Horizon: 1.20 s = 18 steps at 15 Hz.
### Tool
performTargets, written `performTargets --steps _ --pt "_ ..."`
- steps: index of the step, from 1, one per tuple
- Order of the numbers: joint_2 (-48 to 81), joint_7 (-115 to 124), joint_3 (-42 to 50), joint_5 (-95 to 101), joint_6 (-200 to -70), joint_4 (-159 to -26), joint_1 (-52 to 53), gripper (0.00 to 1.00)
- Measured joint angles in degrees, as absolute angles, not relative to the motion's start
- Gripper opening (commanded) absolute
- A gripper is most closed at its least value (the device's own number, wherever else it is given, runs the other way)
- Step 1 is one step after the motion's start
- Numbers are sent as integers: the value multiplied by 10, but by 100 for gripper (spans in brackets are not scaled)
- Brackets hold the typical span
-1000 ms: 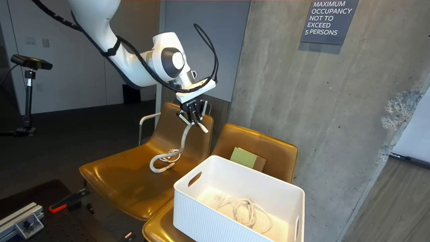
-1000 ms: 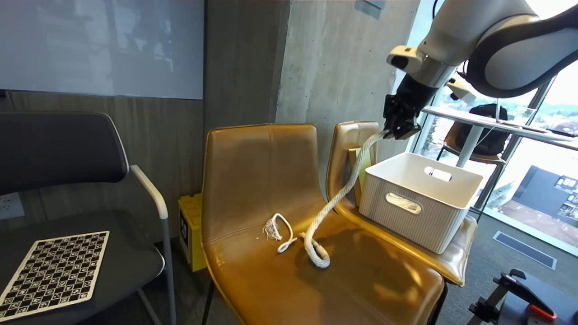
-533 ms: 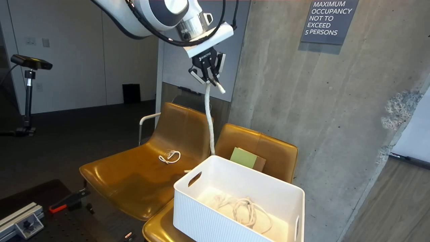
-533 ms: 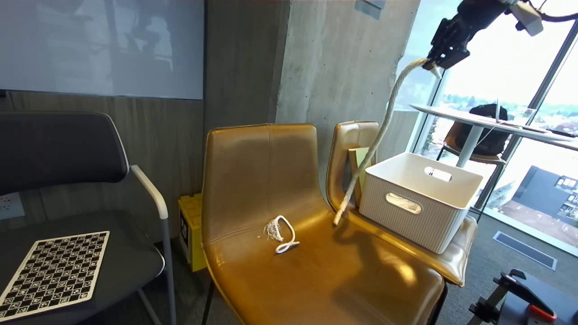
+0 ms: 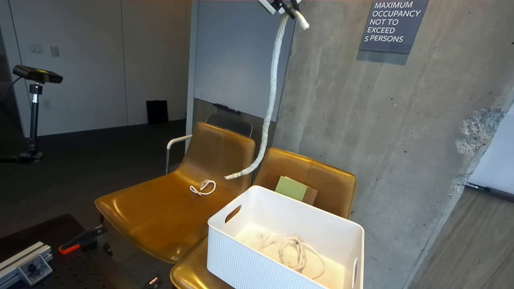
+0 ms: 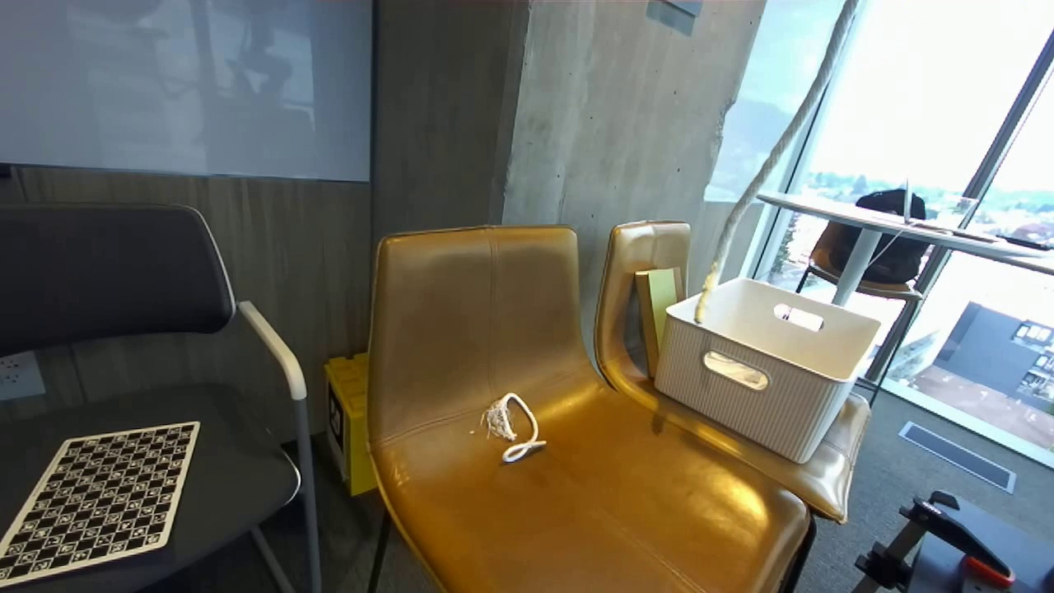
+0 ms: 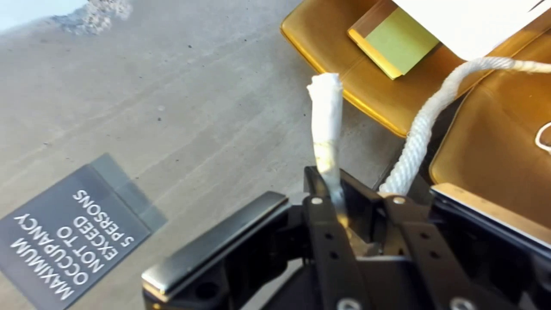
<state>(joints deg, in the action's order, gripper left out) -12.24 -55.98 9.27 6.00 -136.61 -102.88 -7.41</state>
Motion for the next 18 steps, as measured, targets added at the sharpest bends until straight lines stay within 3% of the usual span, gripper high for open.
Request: performTargets --steps 8,18 --pt "-57 -651 186 -33 -1248 -864 -78 3" --pt "140 -681 172 -59 -1249 -810 -162 3"
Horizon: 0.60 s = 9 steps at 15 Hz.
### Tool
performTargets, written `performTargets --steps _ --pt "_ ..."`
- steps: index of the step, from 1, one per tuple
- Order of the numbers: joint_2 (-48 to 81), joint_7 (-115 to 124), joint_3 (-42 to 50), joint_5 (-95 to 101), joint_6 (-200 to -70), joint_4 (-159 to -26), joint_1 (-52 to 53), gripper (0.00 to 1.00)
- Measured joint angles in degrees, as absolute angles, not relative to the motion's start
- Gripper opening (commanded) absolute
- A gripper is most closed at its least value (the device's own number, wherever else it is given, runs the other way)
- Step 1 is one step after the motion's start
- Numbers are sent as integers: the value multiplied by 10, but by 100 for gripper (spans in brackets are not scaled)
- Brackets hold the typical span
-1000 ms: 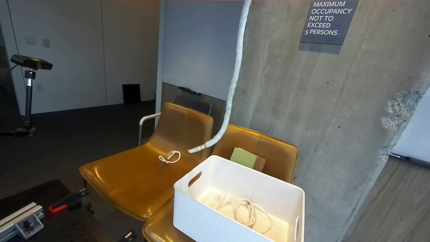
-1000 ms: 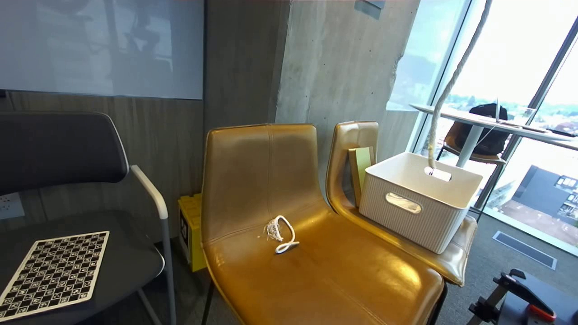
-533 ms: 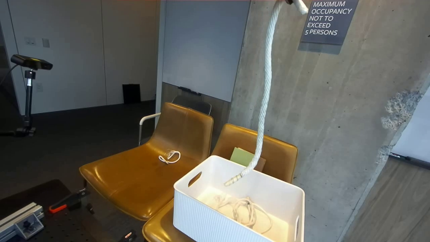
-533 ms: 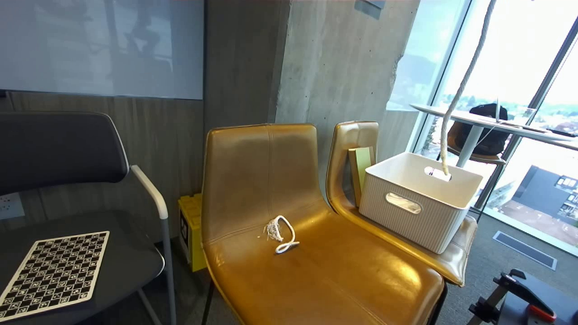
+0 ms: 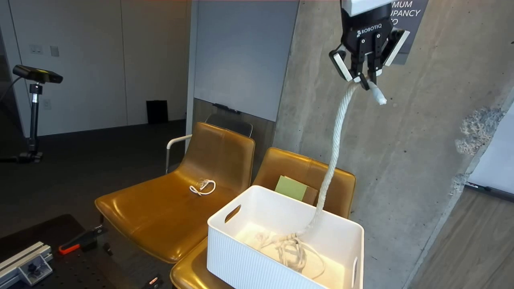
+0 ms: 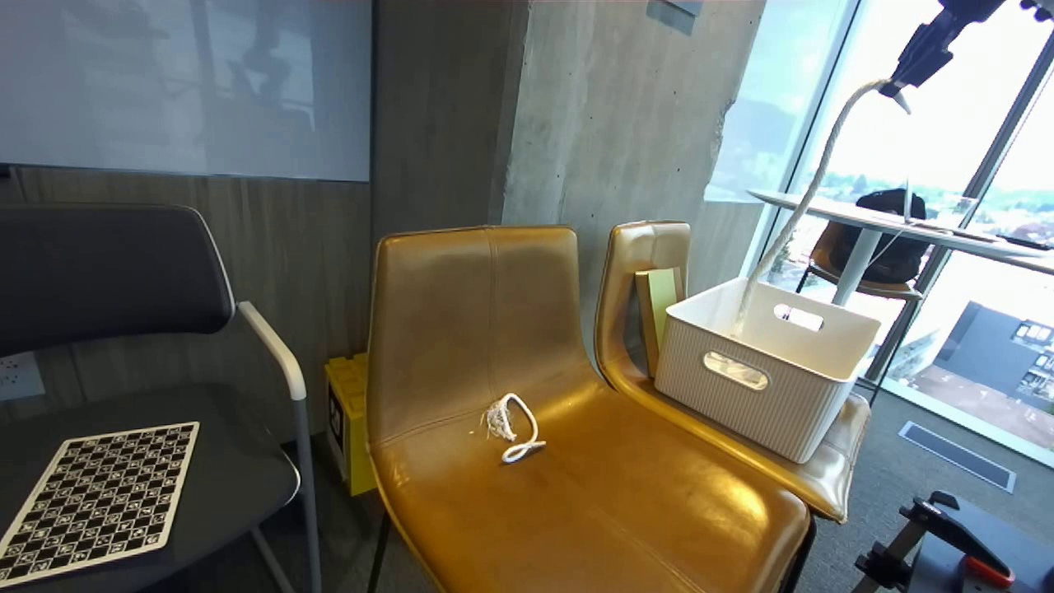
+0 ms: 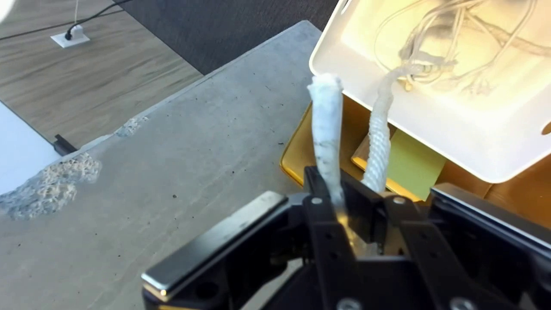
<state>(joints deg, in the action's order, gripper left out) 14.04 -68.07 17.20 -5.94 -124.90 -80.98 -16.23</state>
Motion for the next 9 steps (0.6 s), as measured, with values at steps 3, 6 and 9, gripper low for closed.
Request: performTargets --steps 3,6,9 --pt "163 -681 162 -55 -1249 -822 -155 3" --pt "170 -676 149 -32 -1250 -847 -147 3" --pt "180 -661 140 2 -1249 -853 -148 40"
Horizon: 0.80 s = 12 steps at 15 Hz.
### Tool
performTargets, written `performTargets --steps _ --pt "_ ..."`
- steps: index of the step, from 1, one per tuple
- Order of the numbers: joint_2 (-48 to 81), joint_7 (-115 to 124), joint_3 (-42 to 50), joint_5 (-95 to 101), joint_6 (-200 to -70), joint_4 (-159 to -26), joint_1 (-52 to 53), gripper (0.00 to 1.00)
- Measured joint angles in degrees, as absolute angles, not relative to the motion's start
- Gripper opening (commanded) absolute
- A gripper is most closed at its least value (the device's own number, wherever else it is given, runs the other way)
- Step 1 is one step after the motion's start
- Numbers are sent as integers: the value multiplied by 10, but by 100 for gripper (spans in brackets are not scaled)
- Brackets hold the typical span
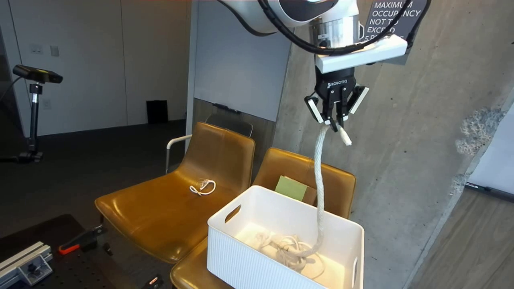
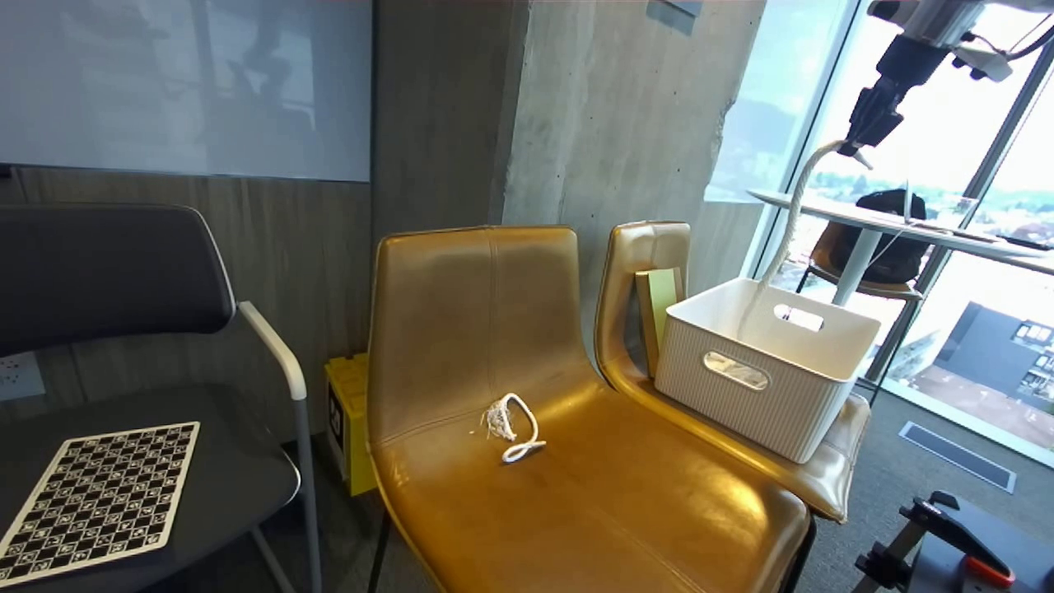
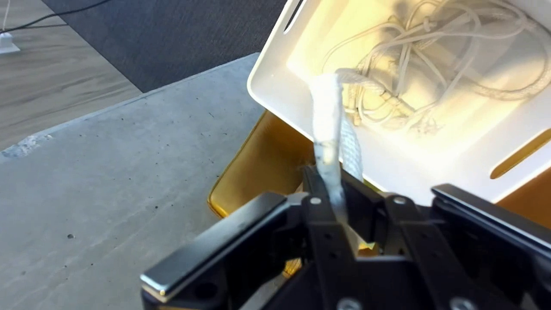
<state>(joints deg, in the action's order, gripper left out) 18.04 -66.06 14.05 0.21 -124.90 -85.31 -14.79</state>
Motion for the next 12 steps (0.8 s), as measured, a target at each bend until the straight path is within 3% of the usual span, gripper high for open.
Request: performTargets --steps 1,9,12 --pt "185 -654 140 13 -1249 -853 -149 42" --pt "173 -638 107 79 -1269 -932 -129 98" --pt "164 -650 69 85 -1334 -1022 -104 100"
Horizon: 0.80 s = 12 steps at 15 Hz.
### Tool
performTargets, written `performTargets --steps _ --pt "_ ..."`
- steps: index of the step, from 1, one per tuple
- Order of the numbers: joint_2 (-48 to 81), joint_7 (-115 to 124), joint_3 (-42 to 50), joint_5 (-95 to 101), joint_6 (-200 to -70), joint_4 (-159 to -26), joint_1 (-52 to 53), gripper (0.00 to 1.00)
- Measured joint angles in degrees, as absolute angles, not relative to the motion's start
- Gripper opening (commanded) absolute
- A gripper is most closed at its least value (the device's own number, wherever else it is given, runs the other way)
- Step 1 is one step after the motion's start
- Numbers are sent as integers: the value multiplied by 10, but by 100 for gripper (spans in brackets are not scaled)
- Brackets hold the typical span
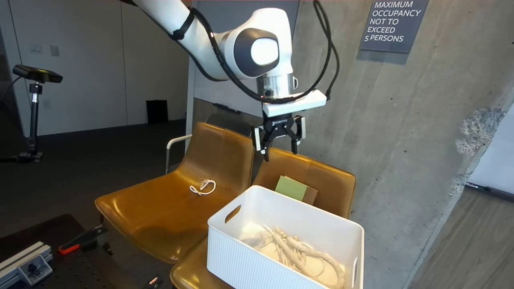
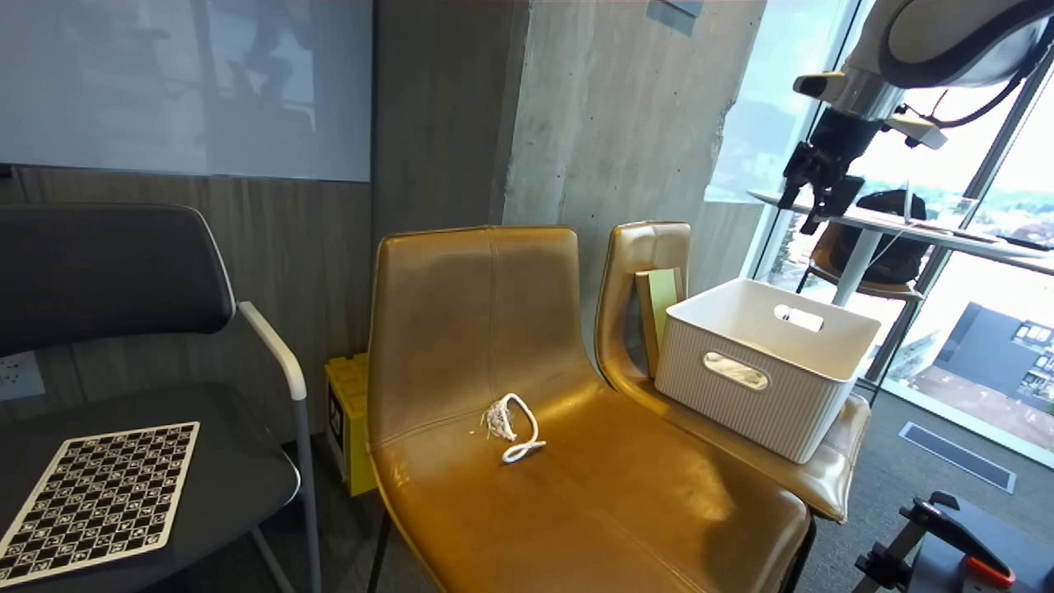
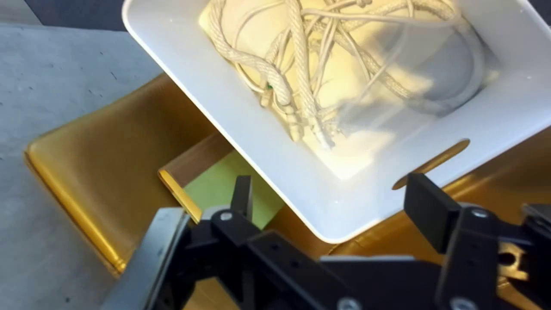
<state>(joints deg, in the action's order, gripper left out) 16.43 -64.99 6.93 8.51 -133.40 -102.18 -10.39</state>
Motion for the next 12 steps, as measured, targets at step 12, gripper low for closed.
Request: performTargets --steps 12 --pt "196 -626 -35 125 -1417 -1136 19 100"
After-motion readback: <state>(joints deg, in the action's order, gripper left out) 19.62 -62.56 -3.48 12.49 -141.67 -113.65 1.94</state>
